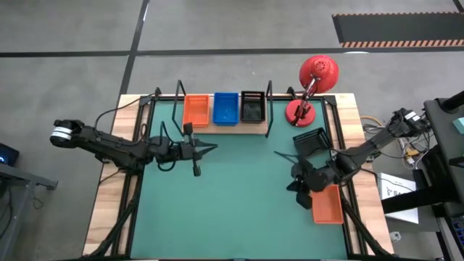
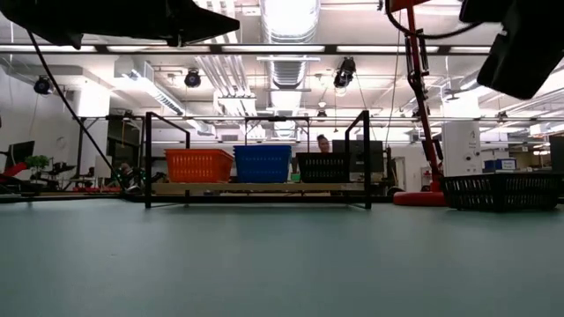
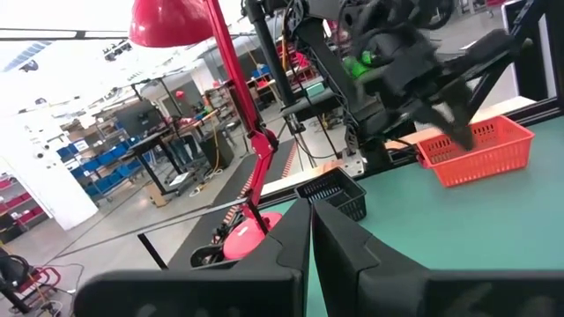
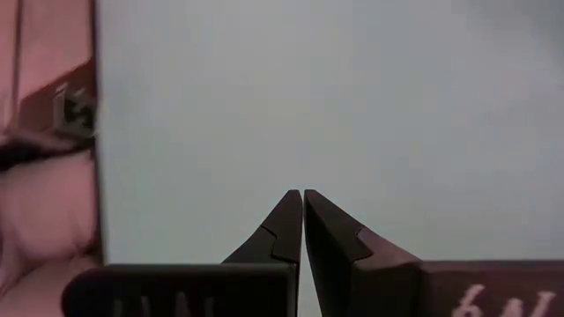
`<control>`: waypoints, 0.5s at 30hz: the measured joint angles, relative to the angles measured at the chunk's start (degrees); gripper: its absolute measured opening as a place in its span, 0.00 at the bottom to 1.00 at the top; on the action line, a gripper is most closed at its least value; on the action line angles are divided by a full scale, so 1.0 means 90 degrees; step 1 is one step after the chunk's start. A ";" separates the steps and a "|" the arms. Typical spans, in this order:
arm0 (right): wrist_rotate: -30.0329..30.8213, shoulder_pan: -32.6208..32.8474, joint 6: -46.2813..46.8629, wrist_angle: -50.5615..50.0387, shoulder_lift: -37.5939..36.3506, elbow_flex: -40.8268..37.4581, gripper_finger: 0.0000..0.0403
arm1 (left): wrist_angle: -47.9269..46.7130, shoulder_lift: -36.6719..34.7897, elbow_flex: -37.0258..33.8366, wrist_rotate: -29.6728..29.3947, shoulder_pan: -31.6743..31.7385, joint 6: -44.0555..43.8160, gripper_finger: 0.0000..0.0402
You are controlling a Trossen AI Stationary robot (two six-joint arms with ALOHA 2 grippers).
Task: Stack baskets on shelf by color
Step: Stack the orange basket on top of the orange baskets on the shelf
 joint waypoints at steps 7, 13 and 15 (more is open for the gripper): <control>-0.0105 0.0411 0.0821 -0.1761 0.1341 0.1470 0.02 | 0.0041 -0.0015 0.0000 0.0000 0.0007 0.0249 0.00; -0.1074 0.0866 0.1572 -0.4085 0.2809 0.2907 0.02 | 0.0352 -0.0024 0.0000 0.0000 0.0007 0.0503 0.00; -0.1287 0.0993 0.1835 -0.4567 0.3088 0.3189 0.02 | 0.0419 -0.0029 0.0000 0.0000 0.0007 0.0506 0.00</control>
